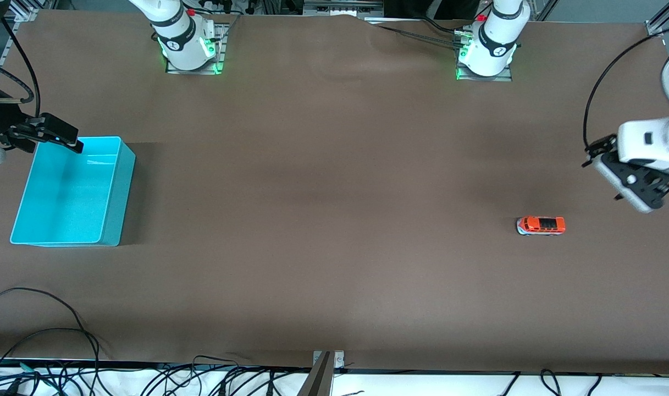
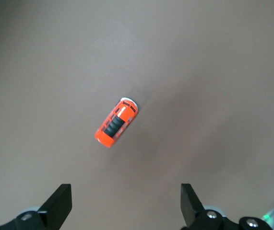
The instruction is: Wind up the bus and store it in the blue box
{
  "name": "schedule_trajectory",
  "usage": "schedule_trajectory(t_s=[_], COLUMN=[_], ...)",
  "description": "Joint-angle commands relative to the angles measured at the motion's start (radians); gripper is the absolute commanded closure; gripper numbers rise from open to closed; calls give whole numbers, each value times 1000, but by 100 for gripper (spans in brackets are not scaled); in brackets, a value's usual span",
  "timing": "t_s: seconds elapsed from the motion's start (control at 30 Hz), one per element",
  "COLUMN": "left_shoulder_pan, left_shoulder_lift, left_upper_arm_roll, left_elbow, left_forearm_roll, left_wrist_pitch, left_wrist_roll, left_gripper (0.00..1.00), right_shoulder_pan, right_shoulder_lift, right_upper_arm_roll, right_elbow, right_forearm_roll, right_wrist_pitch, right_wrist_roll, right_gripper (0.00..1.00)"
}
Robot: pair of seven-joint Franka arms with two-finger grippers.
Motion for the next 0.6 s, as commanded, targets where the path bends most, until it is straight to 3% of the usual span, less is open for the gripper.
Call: schedule_trajectory(t_s=[0.0,0.43,0.5,0.53,0.57], left_shoulder_pan=[6,50,60,63,63], left_shoulder_lift=[119,316,328,336,336], left_upper_arm_roll=[-4,-4,-5,-4,-4], left_elbow=[22,-3,-27,-84,-96], left_forearm_roll=[21,12,12,12,12], left_wrist_pitch=[92,284,323,422,441], left_wrist_roll=[151,479,504,553,556], left_gripper=[0,0,0,0,0], right_shoulder_pan=[1,1,1,1,1], right_shoulder_lift=[8,8,8,8,8], right_upper_arm_roll=[-2,-2,-2,-2,-2], right_elbow=[23,23,23,23,23], right_forearm_roll=[-11,-11,-10,-11,-10], right_wrist_pitch=[-7,-7,-7,-7,-7], right_wrist_roll=[6,6,6,6,6], right_gripper=[0,0,0,0,0])
